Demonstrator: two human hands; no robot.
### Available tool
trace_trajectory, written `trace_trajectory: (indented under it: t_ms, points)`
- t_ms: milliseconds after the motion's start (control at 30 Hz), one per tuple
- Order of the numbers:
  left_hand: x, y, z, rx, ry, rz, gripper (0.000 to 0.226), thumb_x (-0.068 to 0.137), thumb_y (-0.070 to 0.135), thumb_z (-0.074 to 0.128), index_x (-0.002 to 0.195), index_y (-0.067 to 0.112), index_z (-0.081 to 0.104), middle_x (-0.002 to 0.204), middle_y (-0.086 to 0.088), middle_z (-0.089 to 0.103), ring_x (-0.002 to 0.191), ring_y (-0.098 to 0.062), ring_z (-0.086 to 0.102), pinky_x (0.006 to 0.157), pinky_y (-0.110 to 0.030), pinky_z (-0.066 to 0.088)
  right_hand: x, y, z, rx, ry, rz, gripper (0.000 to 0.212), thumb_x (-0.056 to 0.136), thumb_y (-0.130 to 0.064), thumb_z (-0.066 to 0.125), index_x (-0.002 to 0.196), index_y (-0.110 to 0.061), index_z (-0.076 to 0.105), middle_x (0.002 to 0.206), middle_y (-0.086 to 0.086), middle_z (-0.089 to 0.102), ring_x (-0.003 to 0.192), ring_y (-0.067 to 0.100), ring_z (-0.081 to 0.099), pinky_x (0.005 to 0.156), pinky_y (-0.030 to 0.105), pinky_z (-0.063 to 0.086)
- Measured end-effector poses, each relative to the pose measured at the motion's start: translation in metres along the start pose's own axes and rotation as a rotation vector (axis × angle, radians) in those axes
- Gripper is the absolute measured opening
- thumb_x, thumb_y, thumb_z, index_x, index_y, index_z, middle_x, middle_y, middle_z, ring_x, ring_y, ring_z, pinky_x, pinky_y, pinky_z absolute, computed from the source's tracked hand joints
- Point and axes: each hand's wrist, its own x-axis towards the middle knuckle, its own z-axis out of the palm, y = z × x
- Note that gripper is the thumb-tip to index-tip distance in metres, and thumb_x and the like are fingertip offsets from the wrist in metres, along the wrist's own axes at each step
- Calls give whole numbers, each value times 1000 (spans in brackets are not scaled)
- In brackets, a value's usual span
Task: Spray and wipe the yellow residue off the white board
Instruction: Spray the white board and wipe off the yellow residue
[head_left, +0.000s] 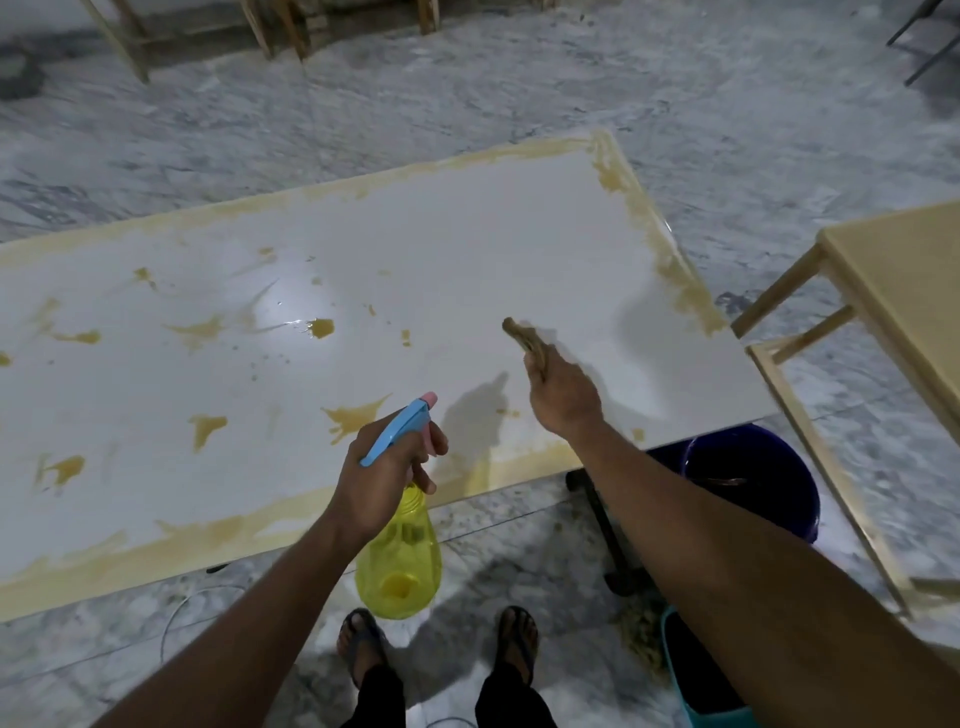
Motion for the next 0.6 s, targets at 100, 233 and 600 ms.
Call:
trace_trajectory:
  t_ms: [100, 233, 600]
  points:
    - [2, -2, -17, -16, 4, -9, 26, 73, 11, 44, 80, 1, 67, 84, -7, 70, 58, -28, 58, 49, -26, 51, -11, -20, 69, -224, -109, 65, 60, 105, -48, 27, 161, -33, 14, 168, 17, 22, 152, 50, 19, 122, 64, 18]
    - [8, -9, -53, -5, 16, -11, 38, 73, 9, 42, 97, -8, 66, 91, -21, 67, 55, -37, 54, 48, -21, 49, -43, -76, 126, -231, -93, 200, 69, 104, -44, 41, 162, -42, 5, 171, 19, -4, 149, 63, -6, 121, 66, 7]
    - [15, -13, -149, -14, 3, -39, 23, 69, 9, 46, 74, 3, 67, 94, -14, 73, 55, -35, 60, 59, -36, 48, -44, -165, 112, 449, -29, 255, 57, 106, -49, 34, 132, -5, 59, 127, 21, 66, 120, 42, 59, 103, 50, 48]
